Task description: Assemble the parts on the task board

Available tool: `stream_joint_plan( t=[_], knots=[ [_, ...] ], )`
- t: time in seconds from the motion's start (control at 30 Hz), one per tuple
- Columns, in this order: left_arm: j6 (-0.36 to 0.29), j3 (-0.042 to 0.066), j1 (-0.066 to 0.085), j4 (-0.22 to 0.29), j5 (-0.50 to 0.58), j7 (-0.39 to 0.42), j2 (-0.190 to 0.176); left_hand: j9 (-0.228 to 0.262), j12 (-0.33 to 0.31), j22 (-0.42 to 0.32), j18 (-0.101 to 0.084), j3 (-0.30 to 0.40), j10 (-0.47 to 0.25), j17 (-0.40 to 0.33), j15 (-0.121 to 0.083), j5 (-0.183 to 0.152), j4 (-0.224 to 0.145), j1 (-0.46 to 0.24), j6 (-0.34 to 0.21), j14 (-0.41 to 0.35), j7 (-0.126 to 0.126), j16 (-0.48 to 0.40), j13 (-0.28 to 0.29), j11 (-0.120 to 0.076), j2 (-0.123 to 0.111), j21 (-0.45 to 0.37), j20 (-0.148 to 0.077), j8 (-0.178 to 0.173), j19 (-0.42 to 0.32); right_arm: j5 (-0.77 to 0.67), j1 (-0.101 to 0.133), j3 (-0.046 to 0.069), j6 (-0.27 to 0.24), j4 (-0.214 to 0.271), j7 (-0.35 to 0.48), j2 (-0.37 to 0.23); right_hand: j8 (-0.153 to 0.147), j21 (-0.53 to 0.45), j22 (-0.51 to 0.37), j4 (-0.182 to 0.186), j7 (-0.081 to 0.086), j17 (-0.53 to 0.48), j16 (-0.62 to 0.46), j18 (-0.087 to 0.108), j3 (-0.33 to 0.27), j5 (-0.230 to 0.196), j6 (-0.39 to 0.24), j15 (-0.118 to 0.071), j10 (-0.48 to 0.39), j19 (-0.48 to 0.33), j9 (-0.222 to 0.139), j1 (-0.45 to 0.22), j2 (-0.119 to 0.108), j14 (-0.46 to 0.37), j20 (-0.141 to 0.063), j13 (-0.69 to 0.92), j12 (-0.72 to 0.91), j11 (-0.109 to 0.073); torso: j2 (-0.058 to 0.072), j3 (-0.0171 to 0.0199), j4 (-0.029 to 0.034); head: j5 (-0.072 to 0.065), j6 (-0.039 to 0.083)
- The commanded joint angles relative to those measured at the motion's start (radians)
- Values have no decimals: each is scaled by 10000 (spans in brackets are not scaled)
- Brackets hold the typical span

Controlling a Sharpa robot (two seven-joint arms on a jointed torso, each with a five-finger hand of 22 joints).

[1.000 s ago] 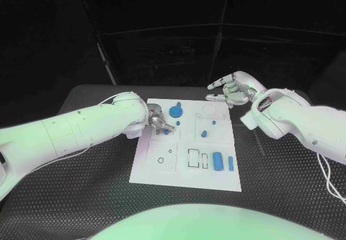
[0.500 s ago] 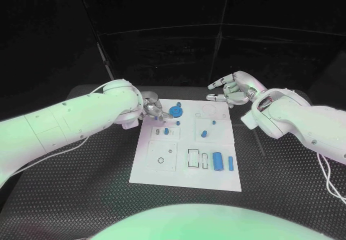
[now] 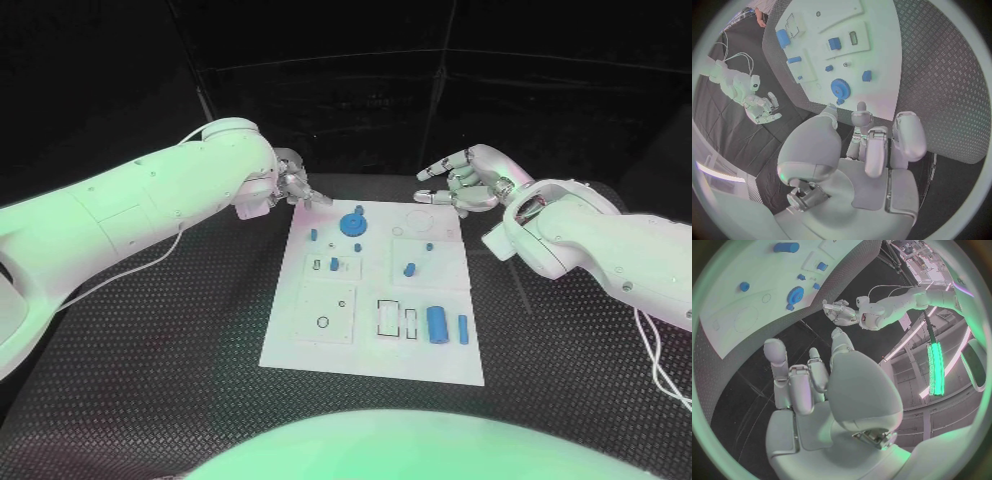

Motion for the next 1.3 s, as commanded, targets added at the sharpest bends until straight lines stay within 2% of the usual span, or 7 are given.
stream_joint_plan(
  t=[0.03, 0.27, 0.5, 0.8, 1.3],
  knots=[
    [501, -48, 56, -444, -13, 111, 214, -32, -2, 36, 137, -96, -23, 2634, 39, -34, 10, 83, 88, 1053, -13, 31, -2, -36, 42, -11, 32, -66, 23, -32, 16, 7, 34, 5, 84, 19, 23, -48, 1, 9, 37, 106, -58, 93, -73, -41, -24, -48, -38, -27, -6, -103, 36, 494, 0, 10, -20, 16, 14, 6, -5, 17, -27],
    [983, -237, 82, -1143, -13, 104, 657, -99, 27, 70, 131, -246, 4, 2634, 11, -35, 0, 197, 280, 1053, -52, 31, -2, -69, 81, 2, 7, -40, 43, -32, 16, 7, 50, -8, 83, 57, 24, -47, 6, 10, 37, 111, -56, 92, -72, -34, -24, -47, -33, -23, -5, -100, 45, 496, 0, 18, -13, 15, 13, 1, -4, 49, -79],
    [1336, -378, 58, -1437, -20, 83, 872, -128, -9, 50, 136, -316, -18, 2634, 0, -36, 5, 233, 359, 1053, -70, 31, -60, -83, 100, -18, -3, -28, 33, -32, 16, 7, 61, -18, 87, 68, 28, -53, -2, 8, 35, 114, -56, 94, -71, -16, -22, -48, -30, -26, -4, -88, 62, 497, 1, 21, -8, 15, -3, 3, -12, 75, -119],
    [1508, -432, 10, -1551, -23, 77, 1015, -183, 8, 80, 131, -426, 4, 2634, -26, -34, -15, 359, 504, 1053, -110, 31, -64, -117, 166, -8, -27, -8, 48, -32, 16, 7, 79, -38, 92, 101, 30, -53, 1, 5, 34, 118, -55, 93, -70, -3, -21, -49, -32, -22, -4, -80, 70, 498, 1, 17, -10, 14, -9, 4, 2, 80, -147],
    [1849, -518, -49, -1793, -24, 18, 1146, -327, -19, 85, 131, -564, -5, 2634, -58, -26, -109, 997, 629, 1053, -141, 31, -154, -149, 324, -39, -65, -31, 44, -32, 16, 7, 95, -42, 85, 107, 32, -52, 5, 4, 33, 121, -54, 93, -70, 9, -21, -49, -34, -19, -3, -72, 78, 499, 1, 14, -11, 14, -3, 11, -5, 120, -166]
  ],
)
